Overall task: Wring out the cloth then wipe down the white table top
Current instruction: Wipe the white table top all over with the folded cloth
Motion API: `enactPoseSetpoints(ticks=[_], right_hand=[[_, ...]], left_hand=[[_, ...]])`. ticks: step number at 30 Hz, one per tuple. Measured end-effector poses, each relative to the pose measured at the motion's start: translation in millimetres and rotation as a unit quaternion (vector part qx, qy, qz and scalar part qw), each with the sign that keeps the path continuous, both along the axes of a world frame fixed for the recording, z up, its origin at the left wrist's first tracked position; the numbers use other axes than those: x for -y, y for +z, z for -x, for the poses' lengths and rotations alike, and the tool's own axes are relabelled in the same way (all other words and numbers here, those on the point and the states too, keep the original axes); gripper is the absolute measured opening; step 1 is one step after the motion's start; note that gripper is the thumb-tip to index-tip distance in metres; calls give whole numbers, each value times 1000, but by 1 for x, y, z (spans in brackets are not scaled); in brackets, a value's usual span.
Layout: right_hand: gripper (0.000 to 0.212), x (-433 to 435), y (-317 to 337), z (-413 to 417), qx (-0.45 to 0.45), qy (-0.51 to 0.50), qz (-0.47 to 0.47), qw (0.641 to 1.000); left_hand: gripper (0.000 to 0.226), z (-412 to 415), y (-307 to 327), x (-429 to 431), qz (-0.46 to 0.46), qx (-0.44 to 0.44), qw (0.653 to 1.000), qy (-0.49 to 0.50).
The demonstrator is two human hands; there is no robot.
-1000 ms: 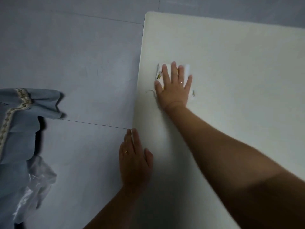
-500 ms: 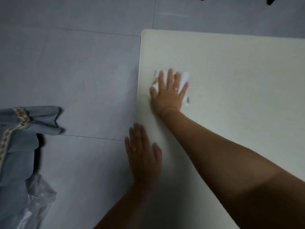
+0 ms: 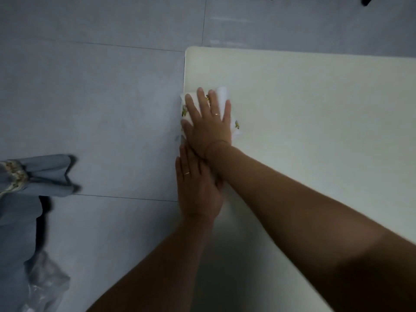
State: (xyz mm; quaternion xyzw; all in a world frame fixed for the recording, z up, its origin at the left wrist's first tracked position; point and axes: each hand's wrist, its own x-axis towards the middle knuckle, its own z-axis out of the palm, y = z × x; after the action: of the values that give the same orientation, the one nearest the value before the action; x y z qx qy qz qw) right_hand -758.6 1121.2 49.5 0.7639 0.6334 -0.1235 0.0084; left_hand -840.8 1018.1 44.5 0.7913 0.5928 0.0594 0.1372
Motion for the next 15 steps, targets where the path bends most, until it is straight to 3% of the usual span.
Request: enactPoseSetpoints(ticks=[3, 6, 8, 10, 15], right_hand=[[61, -14, 4, -49, 3, 138, -10, 990], [61, -39, 2, -88, 12, 2, -6, 1000], [61, -54, -2, -71, 10, -120, -11, 993], [61, -62, -3, -37, 2, -156, -13, 988], [62, -70, 3, -38, 11, 129, -14, 992]], left_hand=[[63, -1, 1, 1, 4, -20, 1000, 12], [62, -2, 1, 1, 2, -24, 1000, 10], [62, -1, 2, 0, 0, -12, 1000, 13], [62, -1, 2, 0, 11, -3, 1000, 7], [61, -1, 1, 1, -3, 3, 1000, 13]])
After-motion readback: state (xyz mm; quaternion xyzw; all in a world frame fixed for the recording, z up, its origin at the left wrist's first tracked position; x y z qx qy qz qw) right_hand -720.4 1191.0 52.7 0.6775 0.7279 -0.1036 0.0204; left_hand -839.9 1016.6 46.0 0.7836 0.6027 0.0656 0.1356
